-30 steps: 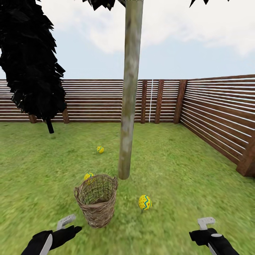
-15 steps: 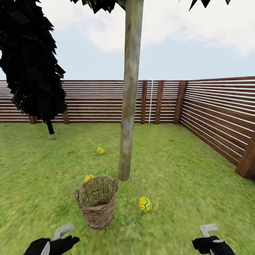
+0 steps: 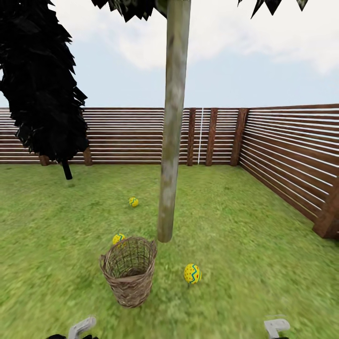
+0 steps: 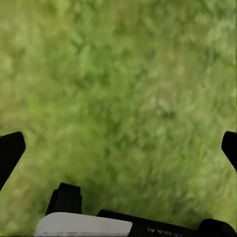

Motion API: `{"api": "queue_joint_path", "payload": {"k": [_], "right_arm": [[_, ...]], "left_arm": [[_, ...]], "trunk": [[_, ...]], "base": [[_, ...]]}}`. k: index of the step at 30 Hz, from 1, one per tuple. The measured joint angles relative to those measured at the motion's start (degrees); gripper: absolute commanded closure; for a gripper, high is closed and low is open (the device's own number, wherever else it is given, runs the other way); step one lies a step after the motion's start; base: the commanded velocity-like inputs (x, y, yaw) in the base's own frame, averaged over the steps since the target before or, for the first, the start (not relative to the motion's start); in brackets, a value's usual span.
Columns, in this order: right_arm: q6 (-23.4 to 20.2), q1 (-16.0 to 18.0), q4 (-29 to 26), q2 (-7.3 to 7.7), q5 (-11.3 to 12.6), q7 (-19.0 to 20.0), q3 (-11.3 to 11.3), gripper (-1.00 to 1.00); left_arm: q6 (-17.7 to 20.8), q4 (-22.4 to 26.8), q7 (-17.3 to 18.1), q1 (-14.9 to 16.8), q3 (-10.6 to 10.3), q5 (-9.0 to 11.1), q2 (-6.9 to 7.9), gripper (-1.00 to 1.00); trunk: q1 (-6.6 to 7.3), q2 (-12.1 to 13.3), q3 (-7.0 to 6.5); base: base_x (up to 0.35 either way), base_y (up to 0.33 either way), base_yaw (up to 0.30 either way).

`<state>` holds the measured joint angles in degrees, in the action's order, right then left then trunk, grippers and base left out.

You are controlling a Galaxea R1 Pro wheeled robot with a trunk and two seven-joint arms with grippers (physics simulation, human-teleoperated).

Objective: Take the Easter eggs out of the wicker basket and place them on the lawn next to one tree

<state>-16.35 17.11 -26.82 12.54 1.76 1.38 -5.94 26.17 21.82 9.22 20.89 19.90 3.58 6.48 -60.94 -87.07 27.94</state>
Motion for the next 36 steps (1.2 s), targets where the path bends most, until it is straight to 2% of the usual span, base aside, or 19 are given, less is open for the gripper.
{"api": "queue_joint_path", "payload": {"k": [3, 7, 10, 12, 17, 21, 25, 28, 34, 36], "right_arm": [[-0.2, 0.0, 1.2, -0.28, 0.0, 0.0, 0.0, -1.00], [-0.4, 0.0, 3.1, -2.18, 0.0, -0.2, 0.0, -1.00], [-0.3, 0.0, 5.3, -2.93, -0.1, -0.1, 0.1, -1.00], [-0.1, 0.0, 7.4, -3.31, -0.1, 0.0, 0.1, -1.00], [1.1, 0.0, 12.7, -3.52, 0.0, 0.0, 0.2, -1.00], [3.8, 0.0, 15.3, -4.15, 0.0, 0.0, 0.2, -1.00], [4.4, 0.0, 16.7, -5.17, 0.0, 0.0, 0.2, -1.00], [4.5, 0.0, 17.2, -5.33, -0.1, -0.1, 0.2, -1.00], [4.9, 0.0, 20.4, -6.11, -0.1, -0.1, 0.2, -1.00], [5.4, 0.0, 20.8, -6.24, -0.1, -0.1, 0.2, -1.00]], "left_arm": [[-0.2, -3.3, 0.0, 0.0, 0.1, 0.0, 0.18, -1.00], [-1.0, -6.6, 0.0, 0.0, 0.1, -0.1, 0.33, -1.00], [-6.3, -10.4, -0.1, 0.0, 0.2, -0.1, 0.37, -1.00], [-8.1, -12.2, -0.1, 0.0, 0.2, -0.1, 0.52, -1.00], [-8.9, -15.2, 0.3, 0.0, 0.3, 0.1, 1.88, -1.00], [-9.0, -16.5, 0.3, 0.0, 0.3, 0.2, 2.27, -1.00], [-9.1, -17.3, 0.3, 0.0, 0.3, 0.2, 2.72, -1.00], [-9.2, -17.8, 0.3, -0.1, 0.3, 0.1, 2.92, -1.00], [-13.7, -23.8, 0.1, -0.2, 0.1, 0.0, 3.08, -1.00], [-14.2, -24.5, 0.0, -0.2, 0.1, -0.1, 3.15, -1.00]], "trunk": [[0.66, 1.2, -0.54], [1.54, 2.8, -1.26], [2.20, 4.0, -1.80], [2.64, 4.8, -2.16], [3.73, 6.8, -3.06], [4.61, 8.4, -3.77], [5.49, 10.0, -4.49], [6.15, 11.2, -5.03], [7.47, 13.6, -6.11], [7.91, 14.4, -6.47]], "base": [[0.000, 0.000, 0.000], [0.000, 0.000, 0.000], [0.000, 0.000, 0.000], [0.000, 0.000, 0.000], [0.000, 0.000, 0.000], [0.000, 0.000, 0.000], [0.000, 0.000, 0.000], [0.000, 0.000, 0.000], [0.000, 0.000, 0.000], [0.000, 0.000, 0.000]]}}
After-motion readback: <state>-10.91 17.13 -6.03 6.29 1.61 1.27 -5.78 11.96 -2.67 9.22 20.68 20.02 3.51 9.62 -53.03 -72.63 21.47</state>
